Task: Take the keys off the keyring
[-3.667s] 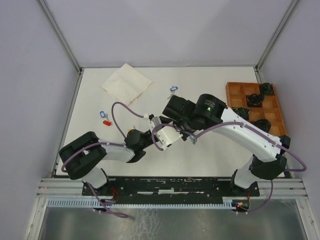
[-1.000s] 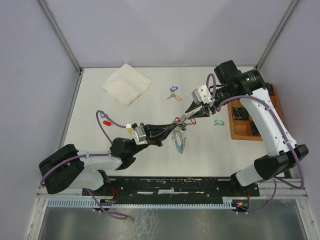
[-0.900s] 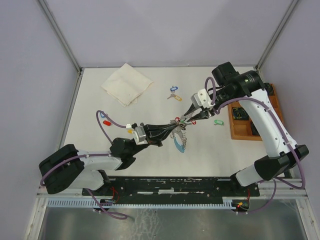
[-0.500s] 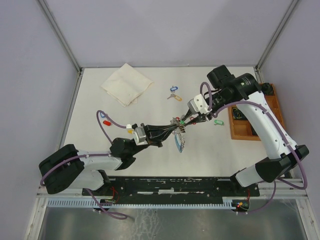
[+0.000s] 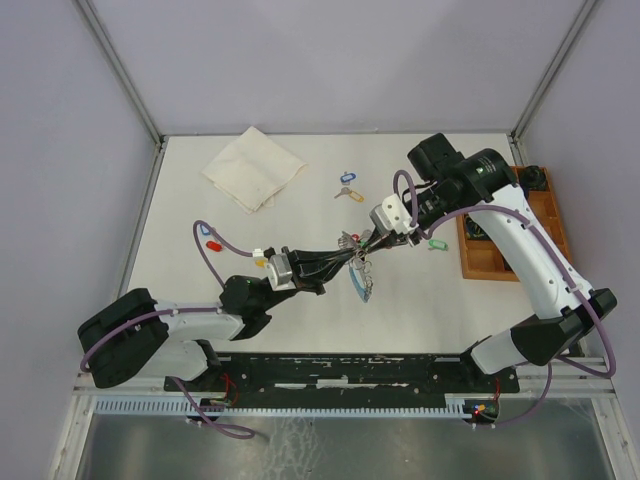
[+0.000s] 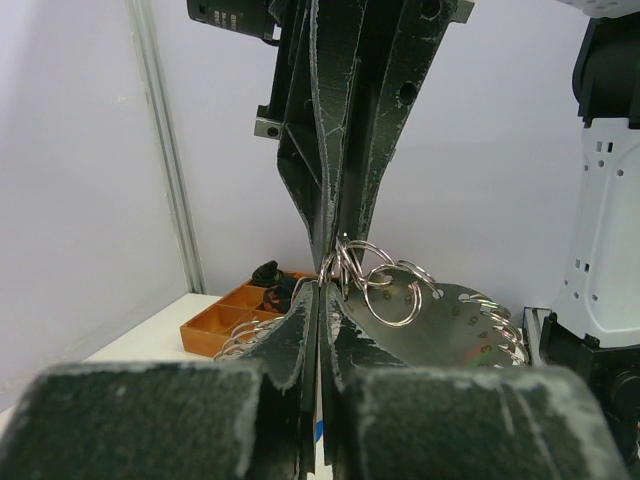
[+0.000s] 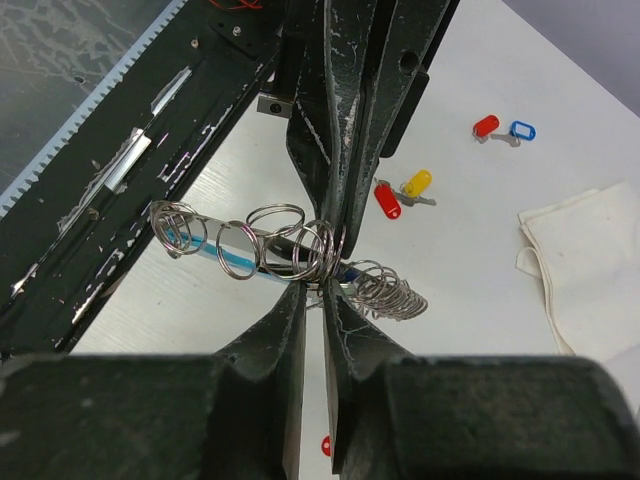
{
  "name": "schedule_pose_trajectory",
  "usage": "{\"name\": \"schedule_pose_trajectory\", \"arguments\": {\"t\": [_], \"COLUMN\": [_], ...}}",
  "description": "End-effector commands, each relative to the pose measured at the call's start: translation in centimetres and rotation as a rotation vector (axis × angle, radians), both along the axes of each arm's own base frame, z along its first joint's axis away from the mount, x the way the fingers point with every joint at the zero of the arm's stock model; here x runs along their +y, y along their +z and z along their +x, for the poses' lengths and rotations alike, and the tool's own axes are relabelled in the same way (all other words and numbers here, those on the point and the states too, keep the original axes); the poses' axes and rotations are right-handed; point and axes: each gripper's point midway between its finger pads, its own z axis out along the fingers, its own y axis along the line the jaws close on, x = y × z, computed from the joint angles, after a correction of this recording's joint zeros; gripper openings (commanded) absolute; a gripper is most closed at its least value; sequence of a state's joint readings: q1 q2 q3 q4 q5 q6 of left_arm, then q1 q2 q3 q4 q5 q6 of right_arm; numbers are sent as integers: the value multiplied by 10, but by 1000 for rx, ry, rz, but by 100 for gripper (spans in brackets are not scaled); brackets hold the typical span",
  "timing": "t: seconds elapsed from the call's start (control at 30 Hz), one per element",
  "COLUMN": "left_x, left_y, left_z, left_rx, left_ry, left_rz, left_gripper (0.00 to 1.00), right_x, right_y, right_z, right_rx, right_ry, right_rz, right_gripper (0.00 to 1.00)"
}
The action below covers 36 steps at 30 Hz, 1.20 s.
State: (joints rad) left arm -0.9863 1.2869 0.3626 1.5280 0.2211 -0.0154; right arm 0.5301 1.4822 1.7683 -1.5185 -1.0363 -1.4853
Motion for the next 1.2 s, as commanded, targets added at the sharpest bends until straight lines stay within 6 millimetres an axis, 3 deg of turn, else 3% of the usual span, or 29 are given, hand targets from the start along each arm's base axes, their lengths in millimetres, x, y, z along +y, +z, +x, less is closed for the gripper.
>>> {"name": "schedule_pose_trajectory", "arguments": {"t": [0.0, 0.37, 0.8, 1.0, 1.17], "left_x": [25, 35, 35, 33, 33], "left_y": [57, 62, 63, 58, 55], "left_z": [-21, -20, -8, -9, -13], "left_rx": [-144, -125, -62, -60, -68], "left_ry": [-14, 11, 39, 32, 13], "left_rz": [-198, -228, -255, -240, -229], "left_gripper": [3, 3, 3, 3, 3], "right_x": [3, 0, 6, 4, -1], "right_y": [15, 9, -1, 9, 26], "right_z": [-5, -4, -4, -2, 8], "right_rx": [-20, -37, 9, 62, 78], "right_ry": [17, -4, -32, -104, -177], "right_rz": [50, 29, 78, 77, 100], "right_gripper": [16, 1, 1, 28, 29]}}
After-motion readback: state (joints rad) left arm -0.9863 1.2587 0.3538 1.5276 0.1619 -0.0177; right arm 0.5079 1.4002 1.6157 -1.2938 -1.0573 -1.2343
